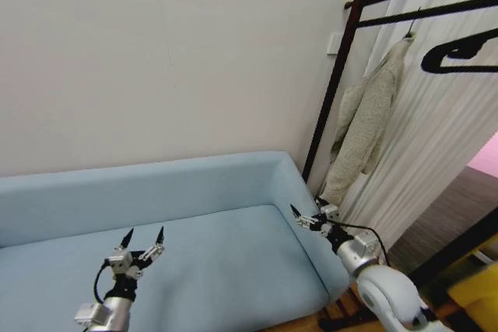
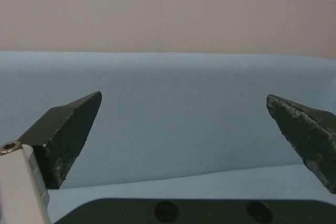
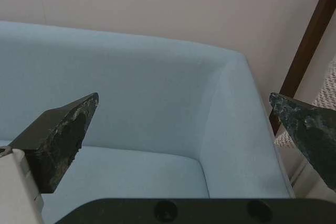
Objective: Pick up the clothes from the sofa and hang them on the clothes hanger.
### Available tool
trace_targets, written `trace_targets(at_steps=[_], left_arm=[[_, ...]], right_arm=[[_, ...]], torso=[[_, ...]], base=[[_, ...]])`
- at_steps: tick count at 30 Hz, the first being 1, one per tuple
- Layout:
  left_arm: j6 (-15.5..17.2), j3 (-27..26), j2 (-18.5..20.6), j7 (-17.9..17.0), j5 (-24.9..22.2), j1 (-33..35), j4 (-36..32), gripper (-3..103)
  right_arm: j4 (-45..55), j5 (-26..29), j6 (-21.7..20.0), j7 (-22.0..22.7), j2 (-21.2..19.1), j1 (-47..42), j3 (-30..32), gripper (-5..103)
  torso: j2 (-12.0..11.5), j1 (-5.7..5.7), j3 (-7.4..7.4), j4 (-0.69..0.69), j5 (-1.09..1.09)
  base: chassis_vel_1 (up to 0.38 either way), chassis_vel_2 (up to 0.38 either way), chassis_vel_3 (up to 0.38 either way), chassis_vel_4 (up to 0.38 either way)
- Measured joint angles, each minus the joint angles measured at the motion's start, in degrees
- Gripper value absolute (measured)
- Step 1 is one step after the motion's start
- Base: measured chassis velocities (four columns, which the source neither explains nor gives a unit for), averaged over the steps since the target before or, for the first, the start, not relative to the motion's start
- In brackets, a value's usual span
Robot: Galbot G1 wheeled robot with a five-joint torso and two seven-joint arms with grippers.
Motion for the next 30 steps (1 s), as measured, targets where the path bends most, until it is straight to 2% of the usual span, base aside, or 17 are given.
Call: trace_targets(at_steps=[3,5,14,30], left_arm=[[0.53,0.81,-1.26,-1.73,4.81,-1.21,-0.9,100],[0.98,0.94,-1.5,-3.18,5.82,-1.41,-1.32,100],[2.56,0.95,-0.78,-6.98,6.69,-0.68,-1.78,100],[2.67,0.98,-0.55,-7.06,6.43,-0.83,-1.59,100]], right_arm=[[-0.08,-2.28,0.69,-0.27,4.76,-0.24,-1.72,100],[-1.66,-3.65,2.78,-1.25,6.02,0.17,-2.0,100],[-3.84,-4.04,4.32,-0.97,6.45,1.82,-2.86,100],[-4.04,-3.59,4.34,-0.73,6.09,2.26,-3.13,100]], torso=[[0.0,0.01,0.02,0.0,-0.01],[-0.01,0.03,0.02,0.01,-0.01],[-0.01,0.03,0.02,0.01,-0.01],[-0.01,0.03,0.02,0.0,-0.01]], base=[[0.0,0.0,0.0,0.0],[0.0,0.0,0.0,0.0],[0.0,0.0,0.0,0.0],[0.0,0.0,0.0,0.0]])
